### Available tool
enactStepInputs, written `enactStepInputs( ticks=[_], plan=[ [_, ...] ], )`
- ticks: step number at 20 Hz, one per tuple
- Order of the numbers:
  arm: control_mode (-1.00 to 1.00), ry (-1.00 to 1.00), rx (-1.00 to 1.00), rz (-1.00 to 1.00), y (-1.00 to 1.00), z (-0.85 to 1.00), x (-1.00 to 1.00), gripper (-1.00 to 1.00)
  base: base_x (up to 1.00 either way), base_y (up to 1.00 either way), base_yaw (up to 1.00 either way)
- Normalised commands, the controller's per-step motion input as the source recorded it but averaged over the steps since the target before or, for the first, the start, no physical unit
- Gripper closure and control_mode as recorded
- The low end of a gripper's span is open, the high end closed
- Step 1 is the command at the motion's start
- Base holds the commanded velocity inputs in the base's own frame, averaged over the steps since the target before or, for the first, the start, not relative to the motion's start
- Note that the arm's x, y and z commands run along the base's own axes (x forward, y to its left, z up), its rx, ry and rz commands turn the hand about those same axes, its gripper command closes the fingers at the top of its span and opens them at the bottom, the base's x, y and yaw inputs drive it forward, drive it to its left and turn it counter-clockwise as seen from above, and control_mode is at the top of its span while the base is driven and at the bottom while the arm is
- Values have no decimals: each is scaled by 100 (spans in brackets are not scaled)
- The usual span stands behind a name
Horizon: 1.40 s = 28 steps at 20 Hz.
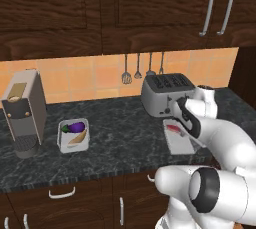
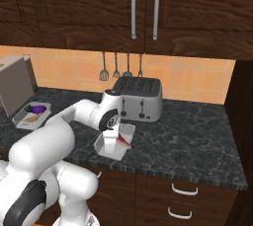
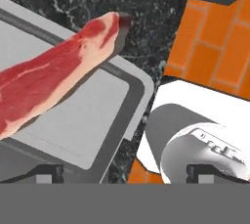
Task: Take the meat container that has the steak and place it on the second highest rack of the freezer. Then take the vegetable container that has the eggplant and sweet potato and place it on the highest rack of the freezer.
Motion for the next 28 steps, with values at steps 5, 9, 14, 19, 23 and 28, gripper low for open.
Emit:
enactStepInputs(
  ticks=[5, 9, 14, 19, 23, 28],
  plan=[
    [-100, -3, 0, -3, 0, -25, -8, -100, 0, 0, 0],
    [-100, -2, 0, 0, 0, -19, 41, -100, 0, 0, 0],
    [-100, 0, 0, 0, 0, -38, 23, -100, 0, 0, 0],
    [-100, 0, 0, 0, 0, -28, 0, -100, 0, 0, 0],
    [-100, 0, 0, 0, 0, 0, 0, -100, 0, 0, 0],
    [-100, 0, 0, 0, 0, 0, 0, 100, 0, 0, 0]
  ],
)
